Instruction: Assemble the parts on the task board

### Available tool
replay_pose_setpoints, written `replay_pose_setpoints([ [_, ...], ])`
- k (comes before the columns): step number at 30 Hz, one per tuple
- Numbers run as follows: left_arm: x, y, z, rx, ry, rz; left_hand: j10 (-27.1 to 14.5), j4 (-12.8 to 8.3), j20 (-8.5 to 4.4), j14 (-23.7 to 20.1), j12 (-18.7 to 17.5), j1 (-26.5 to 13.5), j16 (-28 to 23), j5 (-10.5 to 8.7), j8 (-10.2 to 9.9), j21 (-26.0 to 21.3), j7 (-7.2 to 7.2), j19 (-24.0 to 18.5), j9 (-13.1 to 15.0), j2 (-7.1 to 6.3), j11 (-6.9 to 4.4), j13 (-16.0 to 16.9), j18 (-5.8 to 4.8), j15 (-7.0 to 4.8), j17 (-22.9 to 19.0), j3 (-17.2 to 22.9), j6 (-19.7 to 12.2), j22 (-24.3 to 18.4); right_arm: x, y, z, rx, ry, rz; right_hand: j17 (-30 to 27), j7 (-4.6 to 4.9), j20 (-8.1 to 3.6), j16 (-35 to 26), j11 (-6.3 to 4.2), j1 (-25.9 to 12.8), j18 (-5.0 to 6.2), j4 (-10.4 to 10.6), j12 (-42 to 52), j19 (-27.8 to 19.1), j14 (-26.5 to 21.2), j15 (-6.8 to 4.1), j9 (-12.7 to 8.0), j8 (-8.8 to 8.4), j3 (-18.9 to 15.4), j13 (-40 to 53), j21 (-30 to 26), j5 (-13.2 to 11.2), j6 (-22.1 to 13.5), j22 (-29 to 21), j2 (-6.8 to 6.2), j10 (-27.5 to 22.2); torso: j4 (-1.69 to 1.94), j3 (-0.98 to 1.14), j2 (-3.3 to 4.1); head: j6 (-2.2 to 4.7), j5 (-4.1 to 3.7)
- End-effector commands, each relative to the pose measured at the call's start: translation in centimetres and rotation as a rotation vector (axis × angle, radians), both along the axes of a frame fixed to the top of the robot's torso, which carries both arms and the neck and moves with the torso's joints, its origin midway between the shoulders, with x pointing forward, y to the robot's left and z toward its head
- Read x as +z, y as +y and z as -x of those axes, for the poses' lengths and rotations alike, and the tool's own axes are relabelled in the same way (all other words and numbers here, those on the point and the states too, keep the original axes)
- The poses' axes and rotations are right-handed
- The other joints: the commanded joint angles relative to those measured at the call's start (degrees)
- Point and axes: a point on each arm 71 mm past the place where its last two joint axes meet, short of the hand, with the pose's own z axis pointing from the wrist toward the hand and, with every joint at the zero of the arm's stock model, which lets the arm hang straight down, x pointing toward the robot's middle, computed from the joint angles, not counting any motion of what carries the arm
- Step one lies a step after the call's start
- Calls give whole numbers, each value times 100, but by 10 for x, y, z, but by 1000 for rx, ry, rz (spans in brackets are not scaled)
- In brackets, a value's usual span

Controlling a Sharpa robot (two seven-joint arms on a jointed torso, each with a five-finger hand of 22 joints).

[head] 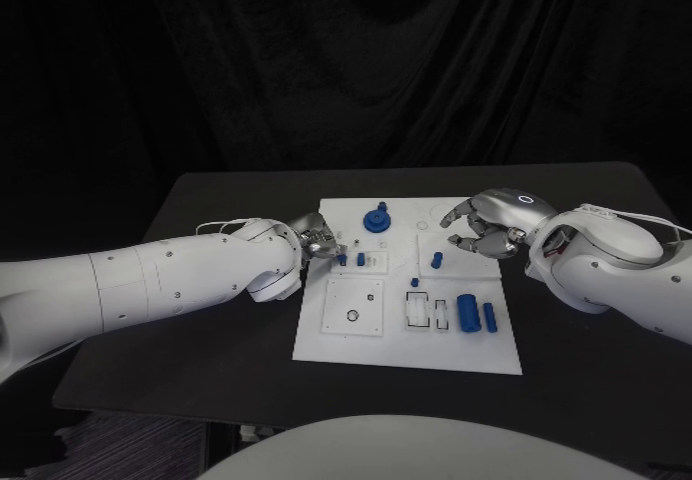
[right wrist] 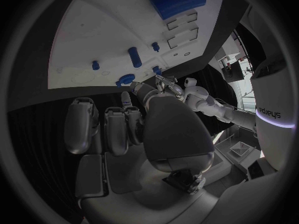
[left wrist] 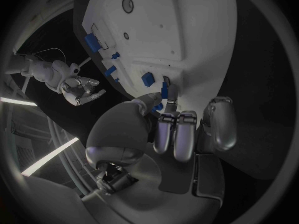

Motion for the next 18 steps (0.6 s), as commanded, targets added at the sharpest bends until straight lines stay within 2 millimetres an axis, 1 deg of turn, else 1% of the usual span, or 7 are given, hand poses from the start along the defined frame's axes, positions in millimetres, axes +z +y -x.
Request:
replay_pose_setpoints([
  [1,-3,-1,3,-7,19,0,498,-31,-9,605,-40,29,15,-12,7,-28,-31,-23,3,-2,-14,1403,29,-35,1509,68,-50,1005,-2,-1,0,-14,8,8,275,13,-5,-23,2,28,57,1,-31,-23,262,7,-5,10,43,447,-32,-28,15,1018,-41,-28,-7,1,-2,-1,3],
  [6,-4,1,3,-5,18,0,488,97,9,605,-53,-35,15,-156,-18,-65,-6,-46,42,-4,9,1393,33,-13,1509,10,-154,997,-2,-1,0,-15,10,10,274,13,-4,-24,2,22,57,6,-32,-23,261,7,-10,10,43,446,-31,-31,14,1018,-42,-27,-4,0,-3,-1,8],
  [9,-4,1,3,-6,16,1,479,195,21,605,-65,-71,15,-280,-45,-96,10,-64,60,-2,25,1384,39,1,1509,-44,-232,989,-2,-1,0,-15,10,11,274,13,-4,-24,2,22,57,6,-32,-23,261,7,-10,10,43,446,-31,-31,14,1018,-42,-27,-7,-1,-4,-1,12],
  [12,-3,1,3,-8,14,3,466,344,42,605,-80,-128,15,-494,-107,-120,41,-76,54,1,54,1373,42,25,1509,-135,-340,984,-2,-1,0,-15,11,11,274,13,-4,-24,2,22,57,6,-32,-23,261,7,-10,10,43,446,-31,-31,14,1018,-42,-27,-8,-4,-6,-1,13],
  [14,-3,1,3,-10,13,4,459,439,53,605,-89,-169,15,-593,-129,-132,54,-82,48,-1,68,1366,44,37,1509,-197,-360,981,-2,-1,0,-15,11,11,274,13,-4,-24,2,22,57,6,-32,-23,261,7,-10,10,43,446,-31,-31,14,1018,-42,-27,-6,-5,-5,-1,12],
  [16,-3,1,3,-11,12,6,458,501,61,605,-90,-184,15,-647,-147,-138,60,-84,42,-6,74,1365,45,44,1509,-242,-375,980,-2,-1,0,-15,12,12,274,13,-4,-24,2,22,57,6,-32,-23,261,7,-10,10,43,446,-31,-31,14,1018,-42,-27,-6,-6,-5,-1,15],
  [18,-4,1,3,-13,11,7,437,677,82,605,-116,-246,15,-770,-237,-158,92,-92,-9,-21,101,1346,48,65,1509,-357,-450,976,-2,-1,0,-15,12,12,274,13,-4,-24,2,22,57,6,-32,-23,261,7,-10,10,43,446,-31,-31,14,1018,-42,-27,-8,-8,-6,-1,18],
])
